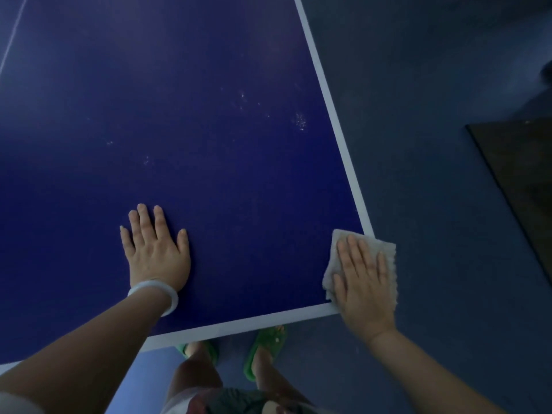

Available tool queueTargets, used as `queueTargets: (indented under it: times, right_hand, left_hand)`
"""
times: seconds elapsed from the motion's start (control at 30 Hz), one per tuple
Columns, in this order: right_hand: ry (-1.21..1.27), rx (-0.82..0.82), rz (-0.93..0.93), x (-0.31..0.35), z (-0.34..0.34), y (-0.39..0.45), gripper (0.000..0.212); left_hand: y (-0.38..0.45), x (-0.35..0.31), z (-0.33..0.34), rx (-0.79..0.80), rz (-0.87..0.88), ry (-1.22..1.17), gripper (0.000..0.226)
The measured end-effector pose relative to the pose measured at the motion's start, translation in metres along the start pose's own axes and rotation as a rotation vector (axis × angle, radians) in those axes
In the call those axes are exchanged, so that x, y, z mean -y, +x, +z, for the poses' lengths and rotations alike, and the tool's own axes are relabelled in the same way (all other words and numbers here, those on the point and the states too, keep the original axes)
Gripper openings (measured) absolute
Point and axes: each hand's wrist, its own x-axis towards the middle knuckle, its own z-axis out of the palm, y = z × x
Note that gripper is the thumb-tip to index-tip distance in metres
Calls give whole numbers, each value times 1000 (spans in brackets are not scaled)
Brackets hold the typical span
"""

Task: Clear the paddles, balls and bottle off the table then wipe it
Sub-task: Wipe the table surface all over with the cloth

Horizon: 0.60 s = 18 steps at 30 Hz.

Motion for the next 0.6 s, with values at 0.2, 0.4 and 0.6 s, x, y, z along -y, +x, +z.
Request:
queueTargets:
  times: [0.2, 0.4, 0.6]
  right_hand:
    - [32, 27, -238, 20, 6, 1, 60]
    - [11, 100, -246, -33, -12, 74, 60]
    - [-35, 103, -105, 18, -13, 134, 59]
  left_hand:
    - [0, 1, -4, 10, -10, 0, 69]
    - [-1, -1, -4, 8, -11, 17, 69]
    - [-1, -2, -5, 14, -6, 8, 71]
